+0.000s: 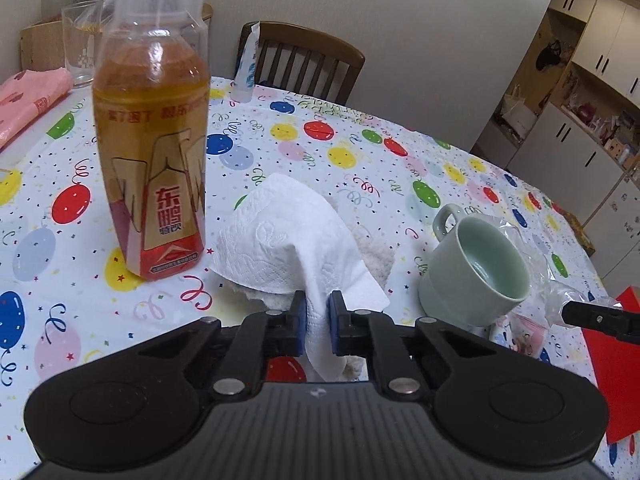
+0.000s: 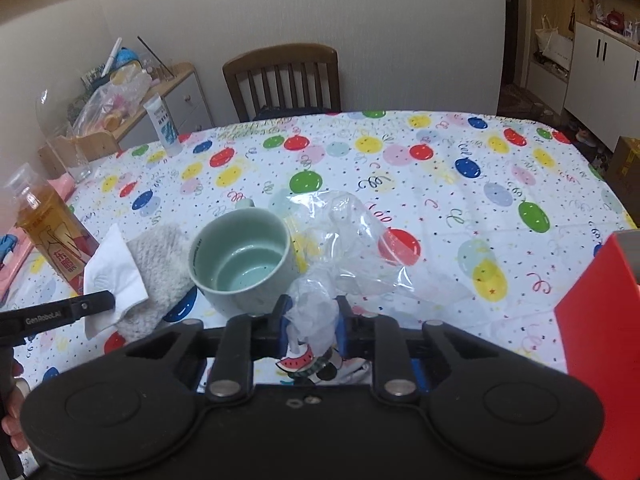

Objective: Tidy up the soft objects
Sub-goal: 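Grasp the white tissue with the left tool while the right tool grasps the clear plastic bag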

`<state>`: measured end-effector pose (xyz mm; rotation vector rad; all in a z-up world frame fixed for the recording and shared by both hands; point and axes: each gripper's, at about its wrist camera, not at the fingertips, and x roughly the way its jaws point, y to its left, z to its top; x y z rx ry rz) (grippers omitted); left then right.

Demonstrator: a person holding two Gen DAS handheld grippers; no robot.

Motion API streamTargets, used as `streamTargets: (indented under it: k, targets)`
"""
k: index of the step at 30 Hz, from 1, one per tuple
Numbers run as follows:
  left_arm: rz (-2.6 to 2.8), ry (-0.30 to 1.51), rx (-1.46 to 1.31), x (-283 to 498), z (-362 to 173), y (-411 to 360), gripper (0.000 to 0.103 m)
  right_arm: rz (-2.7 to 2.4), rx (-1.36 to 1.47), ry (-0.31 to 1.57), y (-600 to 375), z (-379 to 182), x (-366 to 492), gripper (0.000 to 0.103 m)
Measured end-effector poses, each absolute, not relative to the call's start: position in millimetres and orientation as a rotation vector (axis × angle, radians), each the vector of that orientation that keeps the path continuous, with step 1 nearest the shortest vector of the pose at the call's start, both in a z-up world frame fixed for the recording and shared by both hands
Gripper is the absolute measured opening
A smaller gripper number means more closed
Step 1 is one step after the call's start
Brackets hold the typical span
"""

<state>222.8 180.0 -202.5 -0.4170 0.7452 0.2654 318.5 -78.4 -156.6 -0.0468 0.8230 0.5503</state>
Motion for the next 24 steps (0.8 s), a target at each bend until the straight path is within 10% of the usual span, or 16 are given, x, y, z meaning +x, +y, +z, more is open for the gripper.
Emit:
streamTargets:
  k: [24]
  targets:
    - [0.157, 0.871, -0.400, 141, -214, 163, 0.014, 0.596, -0.031, 0.873, -121, -163, 264, 0.020]
